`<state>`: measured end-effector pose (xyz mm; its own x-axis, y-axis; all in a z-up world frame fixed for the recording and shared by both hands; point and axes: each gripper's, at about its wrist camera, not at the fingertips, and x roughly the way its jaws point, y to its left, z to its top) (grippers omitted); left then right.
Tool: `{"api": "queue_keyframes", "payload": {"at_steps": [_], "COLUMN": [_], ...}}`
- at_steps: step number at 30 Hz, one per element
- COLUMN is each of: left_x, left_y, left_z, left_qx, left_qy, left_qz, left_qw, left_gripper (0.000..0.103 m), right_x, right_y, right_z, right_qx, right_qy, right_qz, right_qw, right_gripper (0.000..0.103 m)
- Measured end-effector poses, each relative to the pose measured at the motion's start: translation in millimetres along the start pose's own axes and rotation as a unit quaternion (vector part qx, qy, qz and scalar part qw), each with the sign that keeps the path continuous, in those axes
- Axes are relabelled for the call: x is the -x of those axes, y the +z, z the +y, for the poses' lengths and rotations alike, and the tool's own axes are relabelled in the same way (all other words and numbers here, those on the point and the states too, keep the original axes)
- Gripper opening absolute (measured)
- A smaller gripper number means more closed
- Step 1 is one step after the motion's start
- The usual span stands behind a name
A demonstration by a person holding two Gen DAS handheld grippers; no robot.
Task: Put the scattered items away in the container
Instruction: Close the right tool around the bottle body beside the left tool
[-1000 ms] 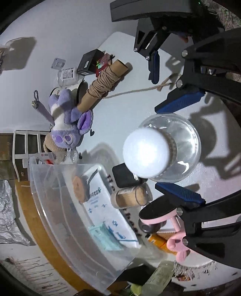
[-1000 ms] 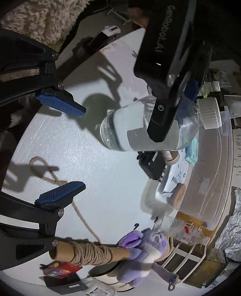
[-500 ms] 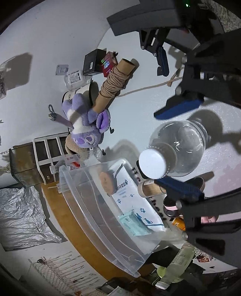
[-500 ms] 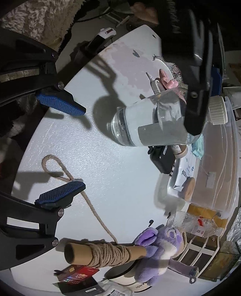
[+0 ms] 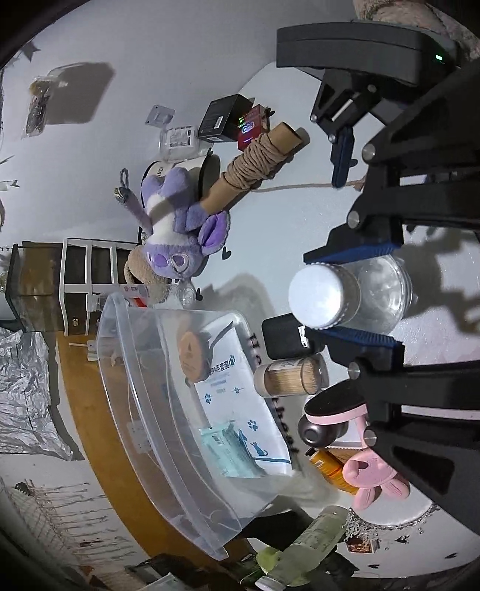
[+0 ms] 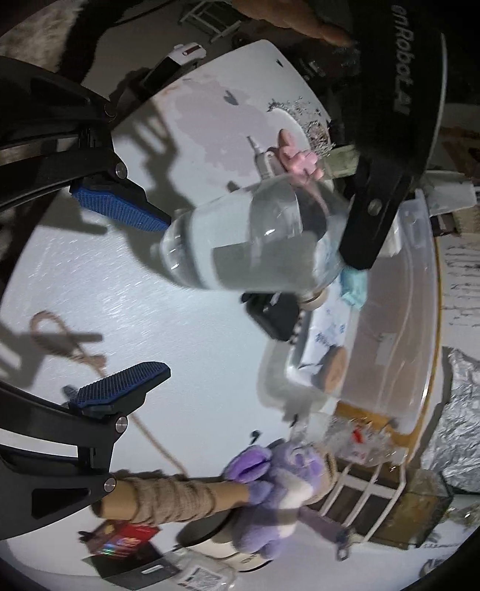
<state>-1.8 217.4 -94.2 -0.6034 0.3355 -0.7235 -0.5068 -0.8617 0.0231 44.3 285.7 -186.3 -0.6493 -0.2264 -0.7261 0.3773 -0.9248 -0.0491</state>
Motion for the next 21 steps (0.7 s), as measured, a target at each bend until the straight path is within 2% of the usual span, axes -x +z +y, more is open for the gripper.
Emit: {"api": "queue_keyframes", "payload": {"at_steps": [7, 10, 16, 21], "left_x": [0, -2, -6, -5], "left_y": [4, 6, 13, 13], "left_z": [10, 11, 26, 27], "left_qx": [0.009, -0.001, -0.012, -0.053], "left_qy": [-0.027, -0.044, -0.078, -0.102], "left_qz": [0.022, 0.032, 0.051, 0.063], "left_qw": [0.9994, 0.9985, 0.9955, 0.9913], "left_gripper": [0.032, 0.032, 0.032, 0.032], "right_x": [-11, -16, -30, -33], "right_y": [11, 13, 11, 18], "right_z": [16, 16, 22, 17], "right_qx": [0.059, 0.087, 0.201, 0.247], "right_qy": [0.011, 0.034, 0.044, 0.091], "right_qz": [-0.044, -0.061, -0.071, -0.073], "right_qw": [0.997, 0.994, 0.976, 0.962], "right_gripper": [0.073, 0.073, 0.073, 0.073]}}
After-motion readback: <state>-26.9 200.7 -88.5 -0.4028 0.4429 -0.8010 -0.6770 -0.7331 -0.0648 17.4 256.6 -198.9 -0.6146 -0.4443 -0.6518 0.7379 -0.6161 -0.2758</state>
